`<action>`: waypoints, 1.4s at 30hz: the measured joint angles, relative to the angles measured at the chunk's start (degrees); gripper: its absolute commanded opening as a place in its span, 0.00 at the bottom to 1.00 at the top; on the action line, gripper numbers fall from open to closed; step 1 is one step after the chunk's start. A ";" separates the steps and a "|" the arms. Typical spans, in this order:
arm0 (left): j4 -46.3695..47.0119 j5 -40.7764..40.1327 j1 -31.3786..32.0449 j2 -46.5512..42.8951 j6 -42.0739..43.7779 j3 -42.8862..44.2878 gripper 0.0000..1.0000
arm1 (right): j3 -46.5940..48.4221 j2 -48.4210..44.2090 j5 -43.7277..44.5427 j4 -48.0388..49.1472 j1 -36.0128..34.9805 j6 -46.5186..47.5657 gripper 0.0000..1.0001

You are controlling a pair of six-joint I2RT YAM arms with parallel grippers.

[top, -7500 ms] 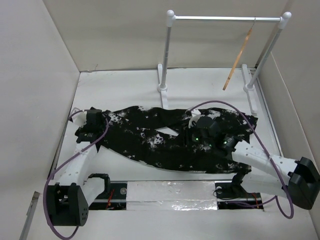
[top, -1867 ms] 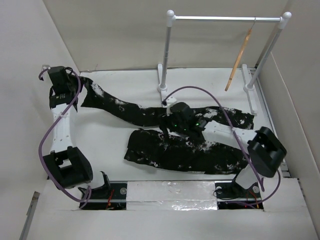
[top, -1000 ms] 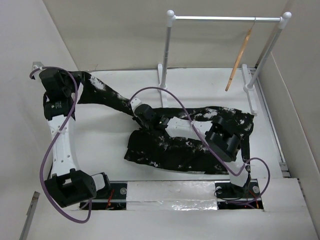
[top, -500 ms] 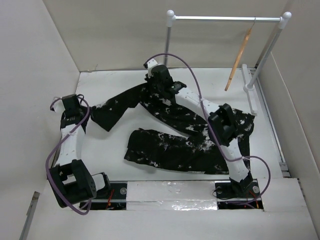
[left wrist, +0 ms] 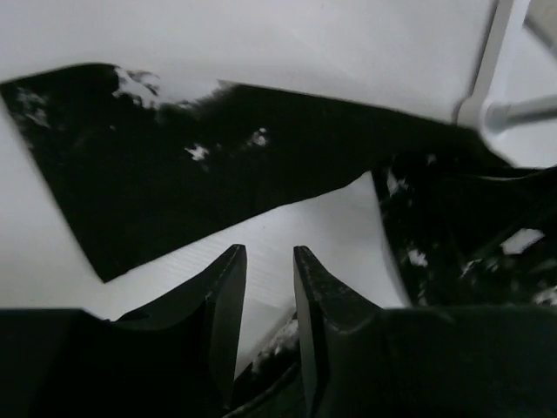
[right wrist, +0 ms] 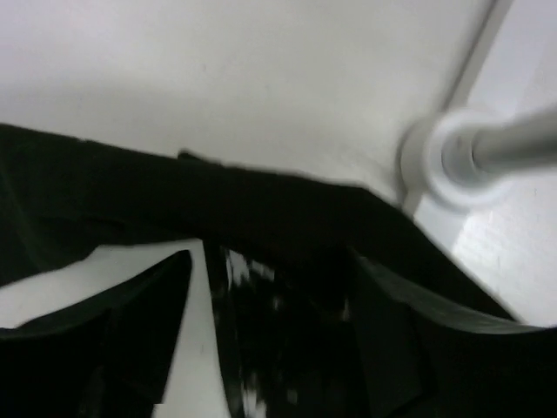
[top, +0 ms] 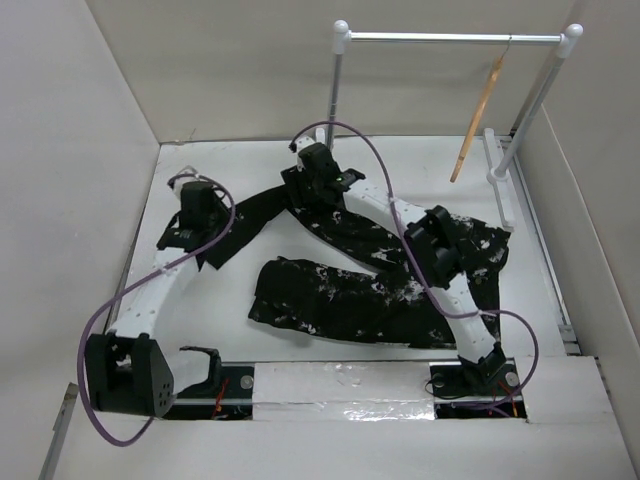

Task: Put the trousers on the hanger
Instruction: Flatten out the trousers at the center of the board.

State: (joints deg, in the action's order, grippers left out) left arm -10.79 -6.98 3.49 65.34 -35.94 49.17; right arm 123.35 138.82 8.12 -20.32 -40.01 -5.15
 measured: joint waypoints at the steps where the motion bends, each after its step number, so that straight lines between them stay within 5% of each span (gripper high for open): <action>1: -0.57 -0.35 2.12 1.11 1.01 0.48 0.25 | -3.56 -2.67 -0.33 0.28 0.02 -0.07 0.85; 4: -3.34 -1.75 5.70 6.16 4.46 2.27 0.36 | -13.55 -11.89 -1.60 1.31 0.02 -0.13 0.88; 6: -5.44 -3.02 5.95 9.75 6.21 2.71 0.59 | -19.06 -18.93 -2.21 2.60 0.02 -0.24 0.88; 13: -10.99 -6.29 5.05 15.98 9.88 2.69 0.60 | -40.61 -44.19 -2.43 14.29 -2.78 -2.51 0.80; 17: -12.24 -8.15 3.21 16.28 9.77 2.54 0.60 | -51.23 -50.82 -2.60 19.06 -6.69 -4.13 0.80; 29: -12.61 -9.75 -1.14 26.75 4.90 3.08 0.51 | -70.42 -58.84 -2.78 19.67 -9.20 -6.01 0.78; 32: -12.61 -9.25 -1.36 27.32 4.11 3.39 0.38 | -72.02 -61.79 -2.91 21.46 -9.18 -6.29 0.77; 33: -12.83 -9.01 -1.44 27.76 3.98 3.93 0.16 | -72.48 -62.38 -3.06 22.16 -9.18 -6.47 0.77; 35: -12.41 -7.91 -1.66 29.07 3.85 5.31 0.00 | -72.87 -62.64 -3.48 22.77 -9.18 -6.62 0.77; 42: -13.16 -1.64 -5.29 24.30 4.76 4.26 0.00 | -74.44 -62.55 -3.82 23.76 -9.09 -6.71 0.76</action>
State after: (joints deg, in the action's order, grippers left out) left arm -23.94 -8.62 -1.80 89.65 -31.18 53.43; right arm 48.90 76.27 4.29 3.44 -49.10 -11.86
